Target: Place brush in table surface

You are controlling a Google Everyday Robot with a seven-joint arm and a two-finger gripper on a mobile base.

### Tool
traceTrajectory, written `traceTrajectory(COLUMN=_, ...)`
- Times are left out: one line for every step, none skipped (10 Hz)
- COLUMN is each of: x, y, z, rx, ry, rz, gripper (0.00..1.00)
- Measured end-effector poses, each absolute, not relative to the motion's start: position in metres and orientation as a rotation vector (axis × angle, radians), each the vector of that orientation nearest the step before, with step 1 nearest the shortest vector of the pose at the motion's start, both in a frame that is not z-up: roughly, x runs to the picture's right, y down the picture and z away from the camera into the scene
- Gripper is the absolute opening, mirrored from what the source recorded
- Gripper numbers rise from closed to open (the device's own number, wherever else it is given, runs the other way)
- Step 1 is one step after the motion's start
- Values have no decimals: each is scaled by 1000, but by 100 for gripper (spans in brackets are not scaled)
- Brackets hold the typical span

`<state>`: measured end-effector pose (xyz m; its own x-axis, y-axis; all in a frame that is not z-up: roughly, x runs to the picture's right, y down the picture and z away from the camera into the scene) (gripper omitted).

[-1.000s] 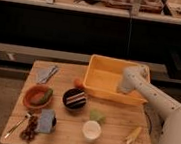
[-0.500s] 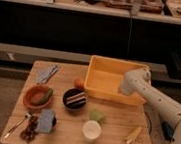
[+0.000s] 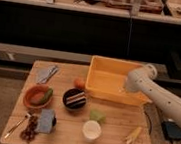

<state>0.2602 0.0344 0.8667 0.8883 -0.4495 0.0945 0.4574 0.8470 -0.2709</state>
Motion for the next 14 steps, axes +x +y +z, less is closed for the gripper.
traceTrajectory(x=263, y=25, z=857, rx=-277, ry=-17, rz=-491, gripper=0)
traceTrajectory(x=266, y=9, z=844, rx=-255, ry=-6, rz=-510, gripper=0)
traceTrajectory(x=268, y=-4, z=835, rx=-237, ry=-2, rz=-523, gripper=0)
traceTrajectory(x=266, y=-18, z=828, rx=-217, ry=-1, rz=-537, gripper=0)
traceTrajectory(x=261, y=-32, z=822, rx=-192, ry=0, rz=-554, gripper=0)
traceTrajectory(x=248, y=-49, z=812, rx=-154, ry=-2, rz=-579, gripper=0)
traceTrajectory(x=235, y=-63, z=802, rx=-122, ry=-4, rz=-599, gripper=0)
traceTrajectory(x=222, y=-77, z=793, rx=-92, ry=-9, rz=-615, gripper=0)
traceTrajectory(x=204, y=-90, z=785, rx=-62, ry=-16, rz=-638, gripper=0)
traceTrajectory(x=181, y=-103, z=777, rx=-29, ry=-22, rz=-659, gripper=0)
traceTrajectory(x=155, y=-114, z=769, rx=1, ry=-22, rz=-680, gripper=0)
traceTrajectory(x=135, y=-123, z=762, rx=26, ry=-27, rz=-697, gripper=0)
traceTrajectory(x=112, y=-132, z=755, rx=56, ry=-31, rz=-715, gripper=0)
traceTrajectory(x=92, y=-139, z=749, rx=79, ry=-27, rz=-733, gripper=0)
